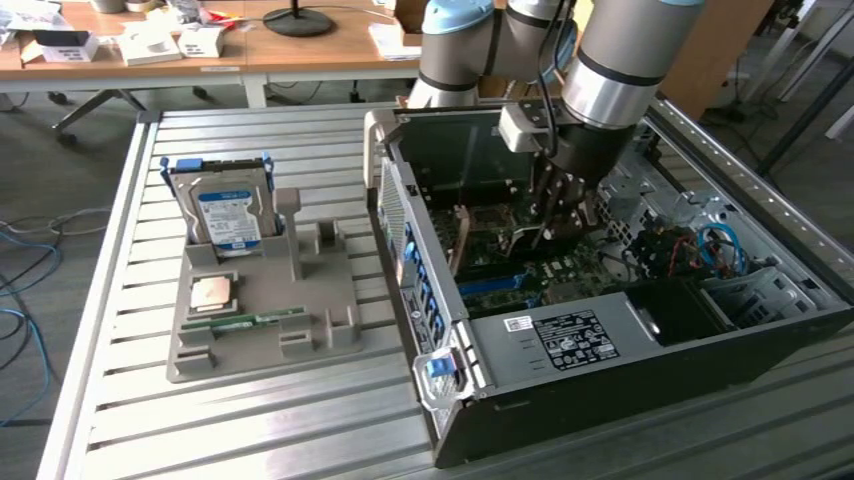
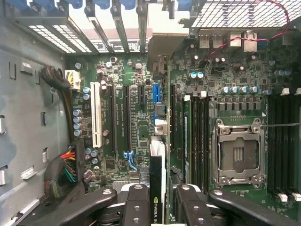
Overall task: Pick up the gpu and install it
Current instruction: 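Insert the gpu into the slot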
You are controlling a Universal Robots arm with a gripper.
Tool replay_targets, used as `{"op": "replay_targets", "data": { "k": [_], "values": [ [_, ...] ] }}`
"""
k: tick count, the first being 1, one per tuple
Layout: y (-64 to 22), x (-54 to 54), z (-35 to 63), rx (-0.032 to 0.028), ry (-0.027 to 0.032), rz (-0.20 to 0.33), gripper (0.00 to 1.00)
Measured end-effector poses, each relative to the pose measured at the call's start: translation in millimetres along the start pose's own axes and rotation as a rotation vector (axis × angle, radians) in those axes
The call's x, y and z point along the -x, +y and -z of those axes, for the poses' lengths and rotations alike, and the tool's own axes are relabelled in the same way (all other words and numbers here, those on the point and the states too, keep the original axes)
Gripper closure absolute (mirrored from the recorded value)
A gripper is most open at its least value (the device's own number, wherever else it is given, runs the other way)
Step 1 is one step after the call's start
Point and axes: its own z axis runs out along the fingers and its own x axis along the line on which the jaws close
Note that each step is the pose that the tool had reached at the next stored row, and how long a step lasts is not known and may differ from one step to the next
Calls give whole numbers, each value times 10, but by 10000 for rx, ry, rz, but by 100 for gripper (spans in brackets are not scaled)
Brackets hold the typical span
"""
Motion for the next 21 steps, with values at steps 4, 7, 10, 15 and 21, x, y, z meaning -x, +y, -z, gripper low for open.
{"op": "replay_targets", "data": {
  "k": [4, 7, 10, 15, 21],
  "values": [
    [0, 0, -5, 1, 3, 0, 73],
    [32, -1, -8, -3, -2, 0, 73],
    [72, -4, -9, -7, 0, 0, 73],
    [76, -29, -12, -7, 1, 1, 73],
    [76, -49, -38, -7, 1, 0, 73]
  ]
}}
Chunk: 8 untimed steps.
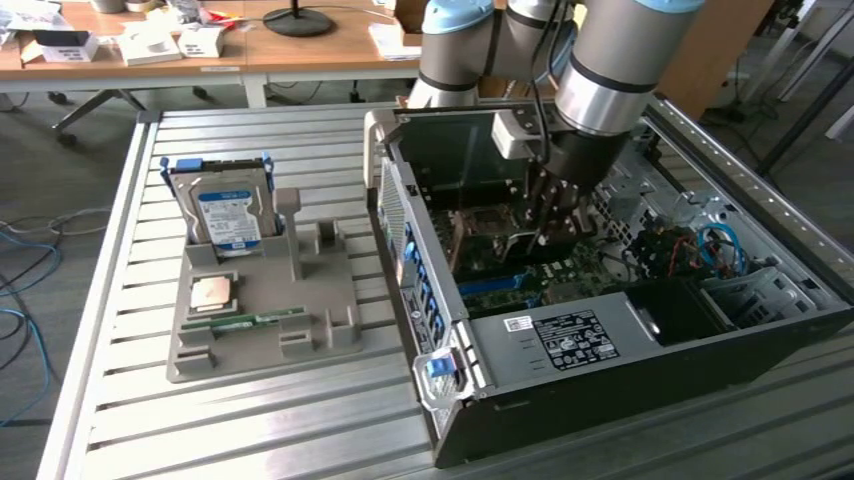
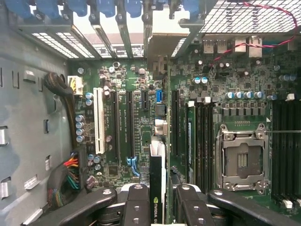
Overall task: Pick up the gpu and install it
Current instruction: 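Insert the gpu into the slot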
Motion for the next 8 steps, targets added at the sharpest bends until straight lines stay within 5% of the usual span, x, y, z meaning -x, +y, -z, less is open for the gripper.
{"op": "replay_targets", "data": {
  "k": [8],
  "values": [
    [24, -2, -43, 0, 0, -2, 73]
  ]
}}
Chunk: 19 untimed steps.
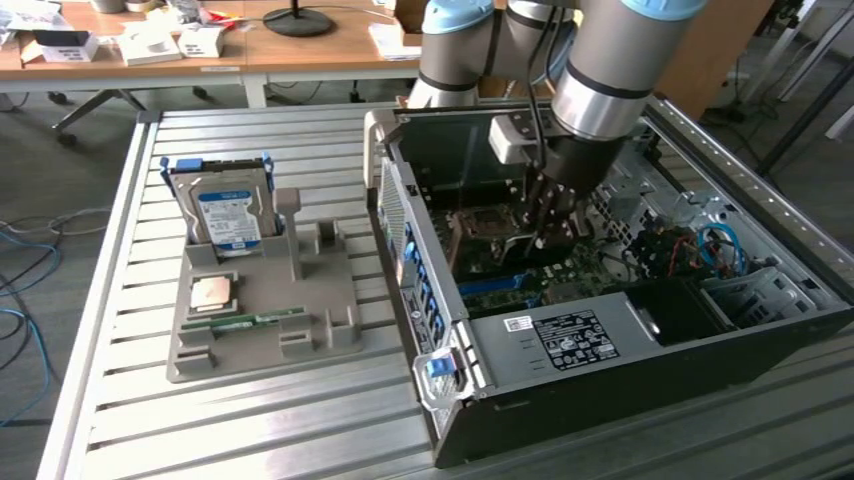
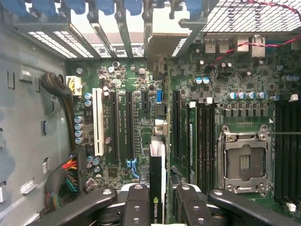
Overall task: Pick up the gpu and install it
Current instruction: 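Insert the gpu into the slot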
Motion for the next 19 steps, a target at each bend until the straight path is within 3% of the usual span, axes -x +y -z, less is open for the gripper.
{"op": "replay_targets", "data": {
  "k": [19],
  "values": [
    [98, -6, -64, 1, -1, 3, 73]
  ]
}}
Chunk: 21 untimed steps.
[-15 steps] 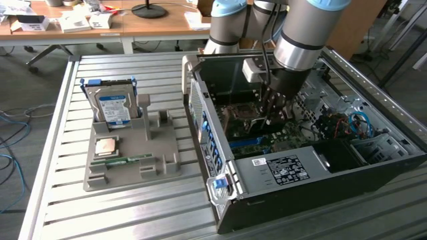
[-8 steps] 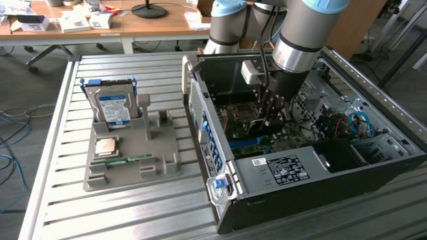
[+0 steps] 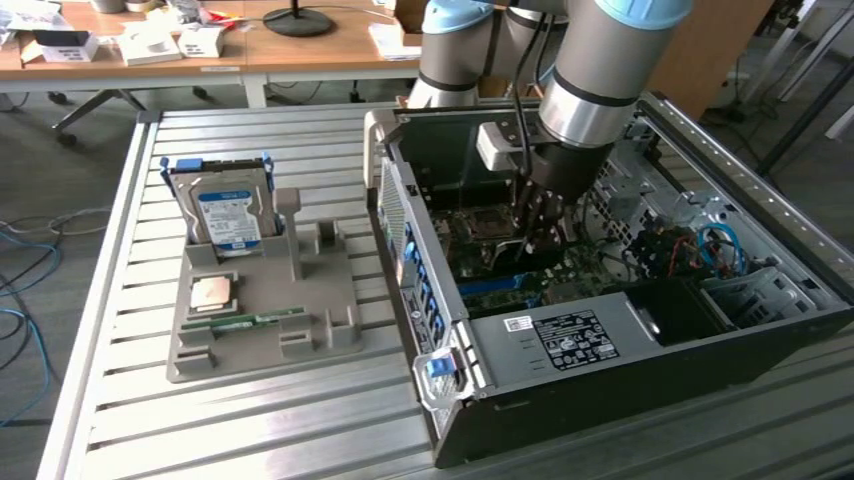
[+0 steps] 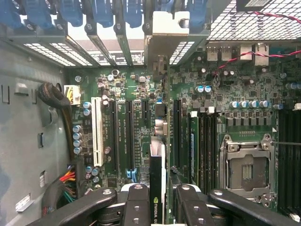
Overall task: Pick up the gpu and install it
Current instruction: 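Insert the gpu into the slot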
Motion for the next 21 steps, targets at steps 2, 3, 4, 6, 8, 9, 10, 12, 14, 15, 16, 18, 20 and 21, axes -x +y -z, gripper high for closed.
{"op": "replay_targets", "data": {
  "k": [2, 3, 4, 6, 8, 9, 10, 12, 14, 15, 16, 18, 20, 21],
  "values": [
    [0, 0, 0, -1, 0, -1, 73],
    [3, 0, -1, -1, -1, -2, 73],
    [8, 0, -1, -1, -2, -4, 73],
    [15, 0, -2, -1, -3, -2, 73],
    [18, -1, -2, -1, -2, -1, 73],
    [18, -1, -2, 0, 0, 0, 73],
    [22, -2, -4, -1, -1, -3, 73],
    [23, -2, -4, 0, 0, -1, 73],
    [24, -2, -9, -1, -2, -1, 73],
    [24, -2, -15, -2, -4, -2, 73],
    [24, -2, -20, -1, -3, -2, 73],
    [24, -2, -28, -1, -1, -2, 73],
    [24, -2, -29, 0, 1, -2, 73],
    [24, -2, -29, 0, 1, -2, 73]
  ]
}}
